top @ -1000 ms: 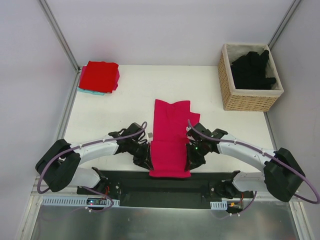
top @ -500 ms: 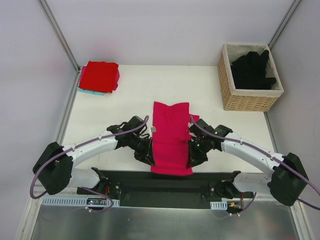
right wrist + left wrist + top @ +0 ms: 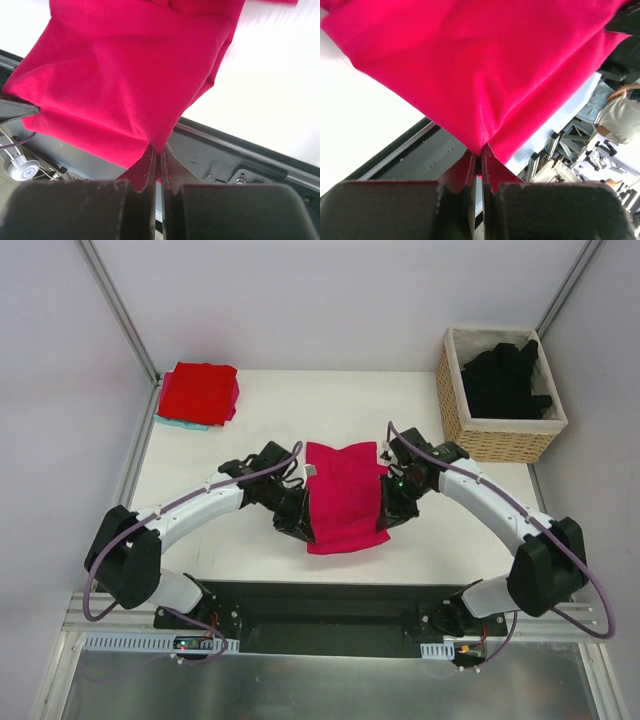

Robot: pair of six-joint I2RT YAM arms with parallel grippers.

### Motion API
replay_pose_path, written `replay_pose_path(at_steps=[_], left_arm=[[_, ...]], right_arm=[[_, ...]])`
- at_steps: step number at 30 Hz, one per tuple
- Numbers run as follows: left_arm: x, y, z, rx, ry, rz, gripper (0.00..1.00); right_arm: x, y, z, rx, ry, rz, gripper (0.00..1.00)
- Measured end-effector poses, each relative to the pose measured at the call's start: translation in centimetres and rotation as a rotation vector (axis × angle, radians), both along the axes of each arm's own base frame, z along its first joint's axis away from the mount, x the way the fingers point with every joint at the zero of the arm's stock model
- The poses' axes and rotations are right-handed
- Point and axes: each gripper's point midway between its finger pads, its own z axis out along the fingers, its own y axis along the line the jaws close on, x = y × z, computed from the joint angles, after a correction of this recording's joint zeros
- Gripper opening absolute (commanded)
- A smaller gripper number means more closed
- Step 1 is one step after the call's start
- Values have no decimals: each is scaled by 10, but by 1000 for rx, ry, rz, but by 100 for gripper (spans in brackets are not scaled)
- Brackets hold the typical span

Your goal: Fold and stack the t-shirts

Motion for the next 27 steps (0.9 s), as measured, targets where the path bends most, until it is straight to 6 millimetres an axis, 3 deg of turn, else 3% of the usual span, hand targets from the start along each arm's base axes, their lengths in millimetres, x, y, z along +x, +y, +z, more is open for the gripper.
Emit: replay_pose_path(at_steps=[14,16,20,27], left_arm=[[83,0,7,-15,3,93,0],[93,-5,8,-26,2,89,4],[108,-14,11,-40,-5,81,8],[120,-22,9,-47,6,78,7]], right_arm=[[98,12,1,58,21,33,1],[109,12,-1,70,24,31,1],[124,8,-6,88,39,21,1],[137,5,-14,104,67,9,1]])
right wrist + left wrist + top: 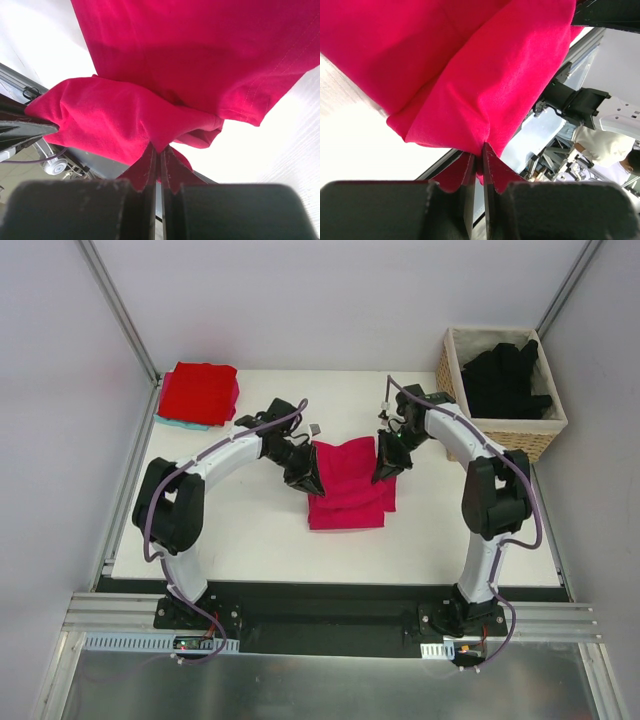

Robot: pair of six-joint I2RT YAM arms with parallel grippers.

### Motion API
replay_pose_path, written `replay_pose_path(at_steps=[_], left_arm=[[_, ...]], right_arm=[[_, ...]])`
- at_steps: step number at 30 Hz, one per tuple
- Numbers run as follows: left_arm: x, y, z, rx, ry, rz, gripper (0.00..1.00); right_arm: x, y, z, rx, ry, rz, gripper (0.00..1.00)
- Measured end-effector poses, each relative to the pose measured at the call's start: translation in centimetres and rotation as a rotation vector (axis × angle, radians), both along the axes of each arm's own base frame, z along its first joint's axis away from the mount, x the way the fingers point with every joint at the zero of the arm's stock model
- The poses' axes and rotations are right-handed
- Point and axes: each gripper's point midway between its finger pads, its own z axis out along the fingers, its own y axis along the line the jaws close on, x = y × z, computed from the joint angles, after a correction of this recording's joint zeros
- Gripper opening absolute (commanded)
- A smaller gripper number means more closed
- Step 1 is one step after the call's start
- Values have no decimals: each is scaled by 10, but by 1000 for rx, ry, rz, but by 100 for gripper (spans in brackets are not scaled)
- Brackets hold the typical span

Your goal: Fold and stack the t-shirts

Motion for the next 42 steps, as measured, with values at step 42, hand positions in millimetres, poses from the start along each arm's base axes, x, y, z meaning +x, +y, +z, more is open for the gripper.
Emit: replay_pose_path(at_steps=[42], left_arm=[[85,0,-22,23,-39,174,0]], right_arm=[[91,-2,2,59,-157,-55,1]])
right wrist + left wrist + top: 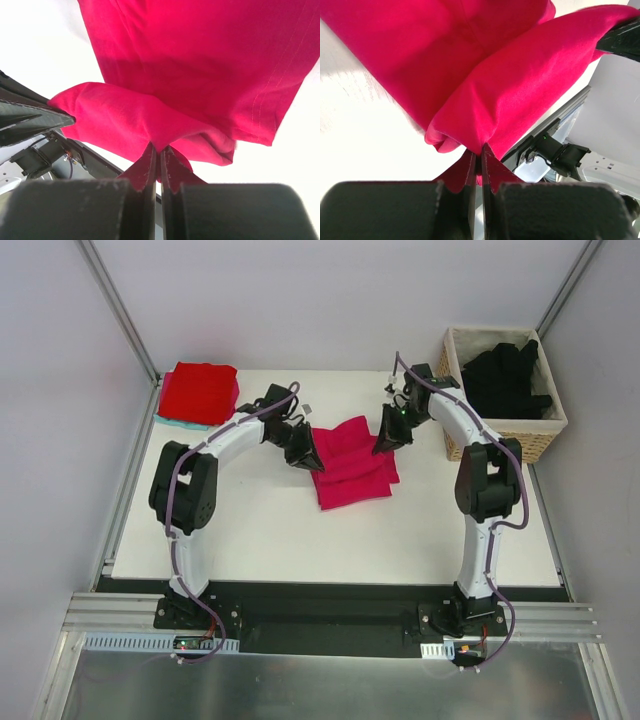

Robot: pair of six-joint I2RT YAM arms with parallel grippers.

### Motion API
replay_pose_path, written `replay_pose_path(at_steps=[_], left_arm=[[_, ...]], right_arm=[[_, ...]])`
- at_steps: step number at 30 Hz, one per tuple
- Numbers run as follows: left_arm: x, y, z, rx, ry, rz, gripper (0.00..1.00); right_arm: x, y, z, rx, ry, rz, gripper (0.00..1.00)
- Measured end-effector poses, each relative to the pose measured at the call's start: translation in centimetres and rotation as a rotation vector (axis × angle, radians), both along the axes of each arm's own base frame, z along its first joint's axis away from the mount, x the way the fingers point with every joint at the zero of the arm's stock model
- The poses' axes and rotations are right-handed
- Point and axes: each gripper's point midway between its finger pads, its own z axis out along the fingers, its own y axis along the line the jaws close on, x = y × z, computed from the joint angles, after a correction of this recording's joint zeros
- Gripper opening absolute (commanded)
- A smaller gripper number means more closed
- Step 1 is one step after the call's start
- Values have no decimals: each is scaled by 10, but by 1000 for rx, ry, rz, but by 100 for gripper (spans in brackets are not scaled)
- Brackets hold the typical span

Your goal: Fold and stack the t-shirts

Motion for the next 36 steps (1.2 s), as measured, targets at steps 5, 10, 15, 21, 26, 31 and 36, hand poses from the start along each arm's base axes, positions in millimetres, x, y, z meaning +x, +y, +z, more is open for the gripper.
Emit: replay_pose_path(at_steps=[5,10,15,21,26,31,36], left_arm=[[-7,3,7,-3,-3,5,0],[-5,5,6,11,-14,17,0],[11,5,0,33,-31,39,3],[38,12,-25,68,-19,95,44],[48,23,-28,107,-30,146,53],[62,39,-1,151,-131,211,54],[81,52,71,95,-297,273,54]], right_arm=[[-10,-3,-1,-4,15,0,1],[-3,-1,0,4,-15,-2,1],[16,5,-4,28,-84,-2,12],[46,15,-32,52,-120,-5,42],[67,17,-23,66,-240,-24,45],[83,13,43,79,-477,-55,48],[82,8,170,150,-811,-82,49]])
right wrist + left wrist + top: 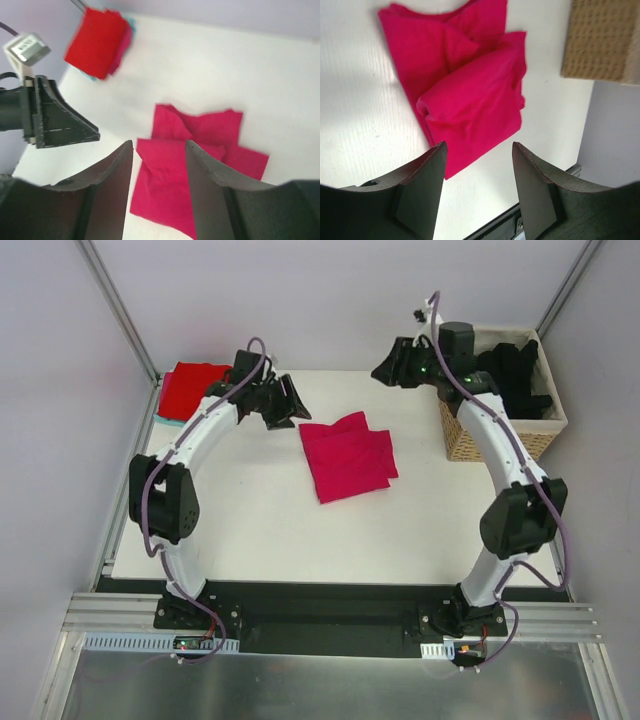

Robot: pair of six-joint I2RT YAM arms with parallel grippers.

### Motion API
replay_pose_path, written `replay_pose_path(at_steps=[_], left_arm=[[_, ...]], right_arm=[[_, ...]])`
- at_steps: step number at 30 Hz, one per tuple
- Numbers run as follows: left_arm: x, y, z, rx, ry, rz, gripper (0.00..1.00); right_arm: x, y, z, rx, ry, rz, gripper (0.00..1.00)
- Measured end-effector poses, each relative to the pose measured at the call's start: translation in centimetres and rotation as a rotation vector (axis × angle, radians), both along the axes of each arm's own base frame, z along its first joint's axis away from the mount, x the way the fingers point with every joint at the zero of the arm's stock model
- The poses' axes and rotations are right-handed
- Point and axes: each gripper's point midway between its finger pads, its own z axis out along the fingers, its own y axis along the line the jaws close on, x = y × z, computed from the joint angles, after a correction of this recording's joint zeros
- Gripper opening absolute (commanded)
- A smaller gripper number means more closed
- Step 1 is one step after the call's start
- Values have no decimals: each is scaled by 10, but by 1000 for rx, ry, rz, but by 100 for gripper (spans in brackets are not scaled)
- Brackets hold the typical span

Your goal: Fold and stack the t-shirts

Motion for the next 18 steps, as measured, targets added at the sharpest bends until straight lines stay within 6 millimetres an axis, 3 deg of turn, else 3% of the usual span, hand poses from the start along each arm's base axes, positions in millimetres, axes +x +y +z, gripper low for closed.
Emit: replay_pose_path(at_steps=[3,5,6,7,9,11,13,16,18], left_arm=[[3,6,34,-32,-80,10,51],[-2,9,48,-47,-107,8,50],[-7,9,50,-53,-111,3,50],[-14,10,49,-54,-107,-2,50],[-31,14,45,-53,-87,-11,49],[-48,17,41,-56,-64,-23,47],[-61,19,39,-59,-49,-30,47],[-82,23,43,-70,-49,-40,46],[-93,27,48,-74,-64,-40,45]], right_arm=[[-15,2,50,53,-106,29,48],[-23,6,57,74,-114,54,48],[-28,7,50,79,-98,68,48],[-33,9,36,78,-62,77,47],[-40,11,-4,65,44,86,34],[-50,14,-57,31,207,94,13],[-59,19,-105,-11,349,110,4],[-79,31,-159,-85,509,147,1],[-95,40,-177,-123,572,177,1]])
